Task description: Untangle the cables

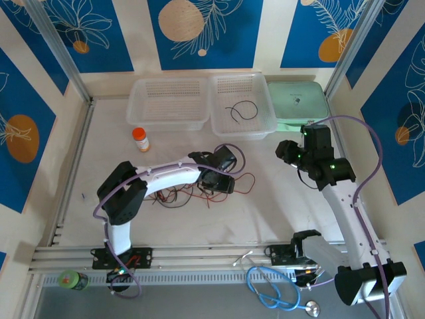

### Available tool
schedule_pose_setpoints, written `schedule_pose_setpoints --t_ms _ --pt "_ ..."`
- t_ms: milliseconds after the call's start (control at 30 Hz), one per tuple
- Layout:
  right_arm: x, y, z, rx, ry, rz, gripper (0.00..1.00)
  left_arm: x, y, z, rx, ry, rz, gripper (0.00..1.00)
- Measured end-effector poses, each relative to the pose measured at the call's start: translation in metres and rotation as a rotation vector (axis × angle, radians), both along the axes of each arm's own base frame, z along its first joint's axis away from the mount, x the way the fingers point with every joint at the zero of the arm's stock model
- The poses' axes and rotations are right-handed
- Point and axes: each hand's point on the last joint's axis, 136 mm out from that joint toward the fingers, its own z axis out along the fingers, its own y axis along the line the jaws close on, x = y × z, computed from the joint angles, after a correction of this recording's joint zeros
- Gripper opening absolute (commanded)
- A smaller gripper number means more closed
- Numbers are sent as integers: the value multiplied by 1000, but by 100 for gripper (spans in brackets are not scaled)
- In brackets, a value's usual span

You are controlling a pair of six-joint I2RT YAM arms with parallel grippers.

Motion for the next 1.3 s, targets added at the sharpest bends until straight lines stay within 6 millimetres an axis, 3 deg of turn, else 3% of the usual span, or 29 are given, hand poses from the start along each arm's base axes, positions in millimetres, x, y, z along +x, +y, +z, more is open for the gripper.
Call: schedule_pose_setpoints --t_ms 367,500,633,767,933,1300 --pt "-2 0 -7 1 15 0 43 0 0 0 -1 3 9 55" --pt "-4 -3 -4 2 7 -7 43 0 0 0 -2 6 18 64" --pt "-7 -4 -3 3 6 -11 43 0 8 0 14 -8 31 66" --pt "-10 -2 -9 11 22 -2 43 0 21 15 26 -49 49 64" --pt "-14 1 -19 29 48 6 43 6 23 30 -2 -82 67 59" --pt "-21 1 -20 38 51 5 43 12 16 -12 15 -3 77 49"
